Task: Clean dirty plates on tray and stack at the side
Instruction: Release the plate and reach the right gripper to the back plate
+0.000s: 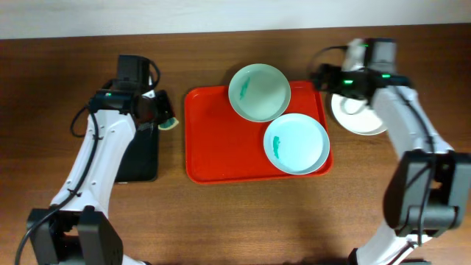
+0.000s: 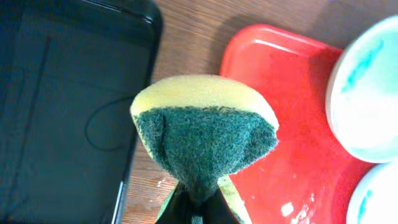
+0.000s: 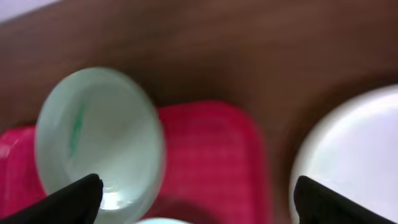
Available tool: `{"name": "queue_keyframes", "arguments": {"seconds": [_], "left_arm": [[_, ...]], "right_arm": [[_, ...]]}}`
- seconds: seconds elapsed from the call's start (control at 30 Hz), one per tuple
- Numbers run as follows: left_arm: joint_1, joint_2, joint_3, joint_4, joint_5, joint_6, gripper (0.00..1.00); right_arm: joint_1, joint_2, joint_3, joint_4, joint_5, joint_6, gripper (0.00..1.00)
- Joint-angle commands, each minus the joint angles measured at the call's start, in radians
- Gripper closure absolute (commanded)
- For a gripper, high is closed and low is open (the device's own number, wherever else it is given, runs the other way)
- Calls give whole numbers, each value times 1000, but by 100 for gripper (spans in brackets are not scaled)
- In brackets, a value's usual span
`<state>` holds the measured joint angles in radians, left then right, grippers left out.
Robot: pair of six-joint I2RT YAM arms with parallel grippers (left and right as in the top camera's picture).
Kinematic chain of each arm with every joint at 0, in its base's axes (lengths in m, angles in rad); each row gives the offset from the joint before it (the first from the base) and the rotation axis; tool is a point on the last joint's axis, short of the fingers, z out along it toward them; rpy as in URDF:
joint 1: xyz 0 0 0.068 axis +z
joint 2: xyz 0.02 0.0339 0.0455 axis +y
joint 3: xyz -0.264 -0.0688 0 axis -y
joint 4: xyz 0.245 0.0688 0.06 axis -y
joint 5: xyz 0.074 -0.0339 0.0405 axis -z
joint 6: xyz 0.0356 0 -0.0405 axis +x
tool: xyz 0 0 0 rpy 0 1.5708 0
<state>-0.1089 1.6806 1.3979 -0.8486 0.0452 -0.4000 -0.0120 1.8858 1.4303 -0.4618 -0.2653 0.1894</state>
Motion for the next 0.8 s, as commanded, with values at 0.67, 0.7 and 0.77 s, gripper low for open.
{"name": "queue_keyframes", "arguments": {"seconds": [0.67,0.7,0.77], "left_arm": [[-55,65,-6,2,-15,35,100],[-55,65,-6,2,-15,35,100],[-55,65,-6,2,-15,35,100]], "right_arm": [[202,269,6,179,146,61,51],[202,272,6,184,146,87,51],[202,274,6,190,132,119,58]]}}
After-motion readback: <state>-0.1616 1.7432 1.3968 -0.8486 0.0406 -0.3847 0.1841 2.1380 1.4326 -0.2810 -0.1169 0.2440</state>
